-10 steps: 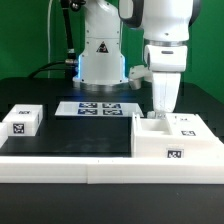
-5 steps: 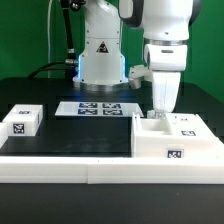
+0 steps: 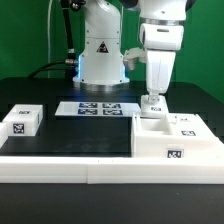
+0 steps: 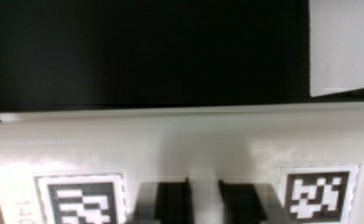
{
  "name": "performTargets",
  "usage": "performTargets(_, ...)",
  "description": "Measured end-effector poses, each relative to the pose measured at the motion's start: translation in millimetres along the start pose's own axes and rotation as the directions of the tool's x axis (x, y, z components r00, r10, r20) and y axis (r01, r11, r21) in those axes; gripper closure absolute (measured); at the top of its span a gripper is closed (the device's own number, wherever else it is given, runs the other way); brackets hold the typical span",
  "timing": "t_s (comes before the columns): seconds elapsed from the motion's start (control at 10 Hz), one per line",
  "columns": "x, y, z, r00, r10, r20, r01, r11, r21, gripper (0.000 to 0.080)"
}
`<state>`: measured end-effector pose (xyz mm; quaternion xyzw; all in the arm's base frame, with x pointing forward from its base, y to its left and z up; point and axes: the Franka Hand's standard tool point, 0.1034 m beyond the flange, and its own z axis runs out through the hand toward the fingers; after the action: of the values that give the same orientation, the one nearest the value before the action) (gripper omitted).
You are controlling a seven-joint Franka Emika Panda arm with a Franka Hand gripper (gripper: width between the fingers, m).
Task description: Assemble cabinet
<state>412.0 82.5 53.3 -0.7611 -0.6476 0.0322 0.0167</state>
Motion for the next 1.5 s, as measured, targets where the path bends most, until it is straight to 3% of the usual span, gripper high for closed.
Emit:
performTargets(0.7,-8.2,24.3,-10.4,0.999,0.033,-0.001,-0.033,0.999,-0.012,0.0729)
performTargets(1.2,-8.1,25.2,-10.7,0.999,0.034,-0.002,-0.034,0.999,-0.013,0.0729)
performTargets(1.5,-7.4,37.4,-13.8,0.999,0.041,-0.008,-0.041,0.999,-0.025,0.0729)
